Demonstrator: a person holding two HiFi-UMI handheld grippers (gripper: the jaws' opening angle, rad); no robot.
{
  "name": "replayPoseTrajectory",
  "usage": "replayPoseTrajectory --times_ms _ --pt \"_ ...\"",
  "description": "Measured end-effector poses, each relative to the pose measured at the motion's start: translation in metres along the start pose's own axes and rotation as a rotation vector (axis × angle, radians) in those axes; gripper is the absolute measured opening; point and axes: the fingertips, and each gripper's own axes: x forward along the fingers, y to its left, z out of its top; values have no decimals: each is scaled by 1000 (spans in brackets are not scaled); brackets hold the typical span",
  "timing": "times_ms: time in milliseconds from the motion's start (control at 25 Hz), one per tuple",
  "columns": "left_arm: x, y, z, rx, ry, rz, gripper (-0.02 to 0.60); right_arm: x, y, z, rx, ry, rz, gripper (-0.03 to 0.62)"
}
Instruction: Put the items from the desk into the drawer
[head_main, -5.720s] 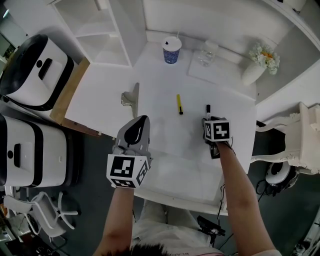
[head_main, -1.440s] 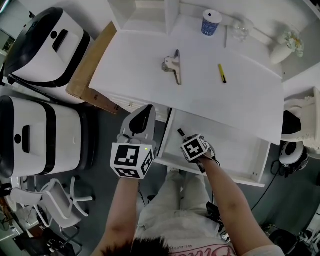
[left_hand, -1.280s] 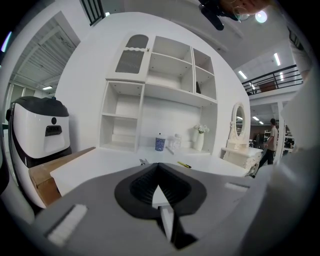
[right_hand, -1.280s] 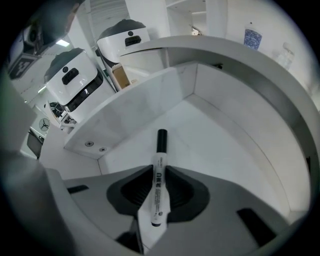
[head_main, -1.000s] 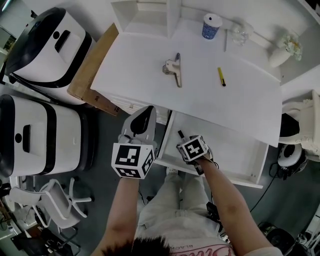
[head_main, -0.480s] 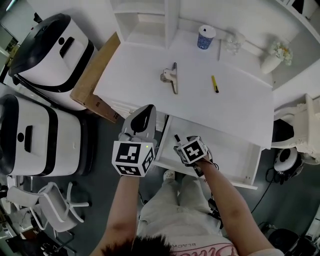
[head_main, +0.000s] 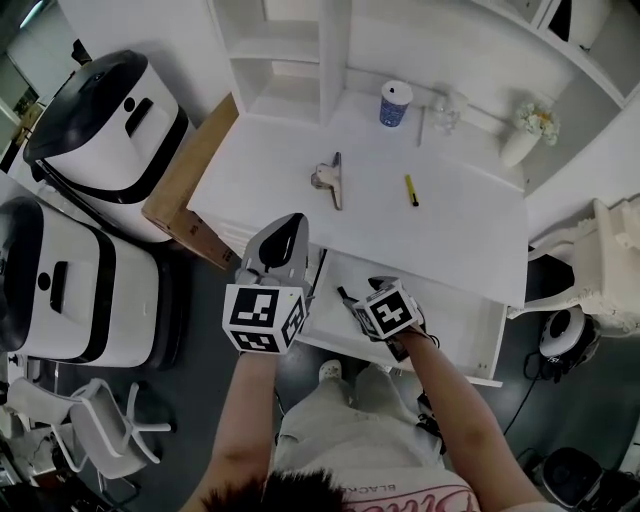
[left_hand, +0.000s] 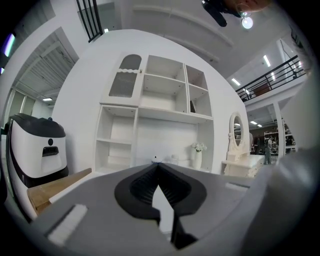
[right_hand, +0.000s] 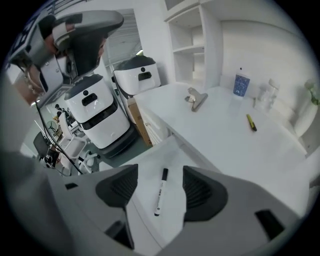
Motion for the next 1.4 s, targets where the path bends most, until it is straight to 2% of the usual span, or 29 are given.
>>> replayPoseTrajectory --times_ms 320,400,560,760,1000,1400 --pt "-1 -3 23 22 -42 3 9 -44 -8 33 -51 -112 -25 279" --pt "-1 -4 28 29 -52 1 9 -59 -13 44 -66 -156 -60 234" --pt "0 -7 38 41 -72 -11 9 -93 -21 65 -87 -270 -133 104" --pt "3 -10 49 53 -94 -33 9 -143 -34 92 -69 -443 -216 12" --pt "7 -14 61 74 -116 -66 9 -210 -61 115 -61 -630 -394 8" --pt "12 -10 76 89 -147 -107 9 -290 -90 130 0 -811 -601 8"
